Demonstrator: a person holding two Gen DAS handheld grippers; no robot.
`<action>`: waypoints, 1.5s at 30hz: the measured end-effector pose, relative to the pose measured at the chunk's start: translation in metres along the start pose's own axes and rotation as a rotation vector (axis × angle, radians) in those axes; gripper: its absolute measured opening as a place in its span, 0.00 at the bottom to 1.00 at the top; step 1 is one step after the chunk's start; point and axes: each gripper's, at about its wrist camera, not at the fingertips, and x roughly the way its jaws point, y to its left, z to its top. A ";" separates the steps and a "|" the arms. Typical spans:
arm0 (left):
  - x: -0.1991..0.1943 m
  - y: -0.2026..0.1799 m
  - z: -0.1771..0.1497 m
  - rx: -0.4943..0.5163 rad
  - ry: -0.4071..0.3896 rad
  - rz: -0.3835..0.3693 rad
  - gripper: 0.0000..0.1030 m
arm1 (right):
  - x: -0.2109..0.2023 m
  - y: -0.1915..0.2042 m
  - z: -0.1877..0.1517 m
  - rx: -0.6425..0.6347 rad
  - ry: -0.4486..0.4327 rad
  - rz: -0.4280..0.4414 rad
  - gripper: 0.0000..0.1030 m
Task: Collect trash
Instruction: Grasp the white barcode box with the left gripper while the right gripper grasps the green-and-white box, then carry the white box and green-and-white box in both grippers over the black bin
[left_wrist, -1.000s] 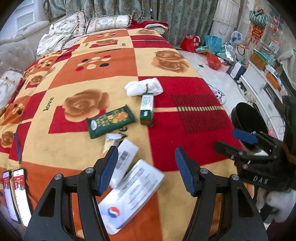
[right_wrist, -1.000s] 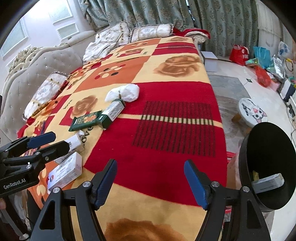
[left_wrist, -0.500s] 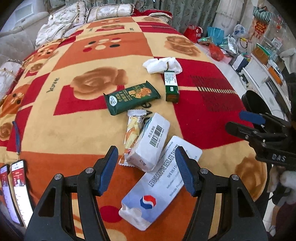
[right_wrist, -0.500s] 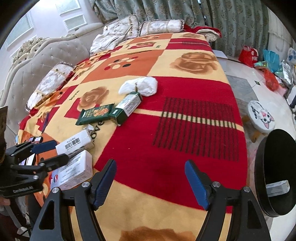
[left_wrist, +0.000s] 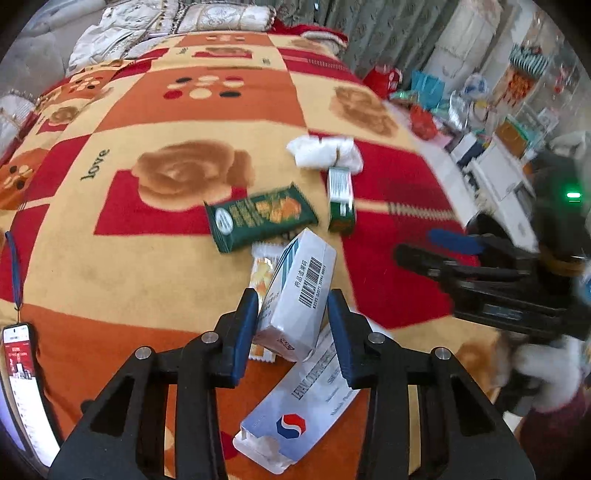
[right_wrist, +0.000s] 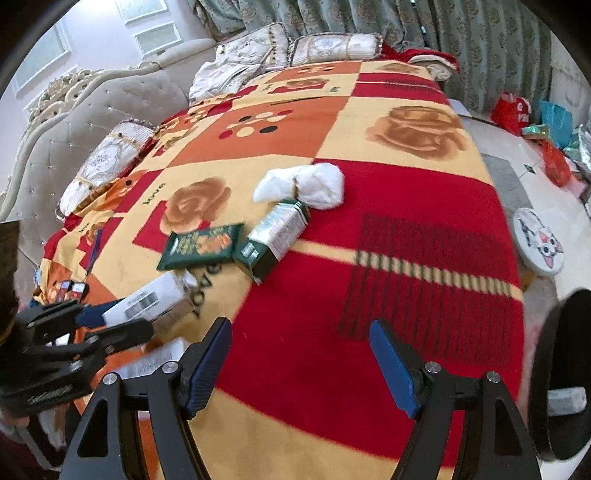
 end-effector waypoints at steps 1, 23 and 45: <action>-0.003 0.003 0.003 -0.010 -0.012 0.000 0.36 | 0.006 0.001 0.007 0.008 0.001 0.011 0.73; 0.013 0.018 0.015 -0.120 -0.009 -0.008 0.36 | 0.055 -0.001 0.051 -0.026 0.052 -0.011 0.41; 0.003 -0.027 0.020 -0.072 -0.040 -0.018 0.36 | -0.017 -0.008 0.004 -0.072 -0.070 0.031 0.22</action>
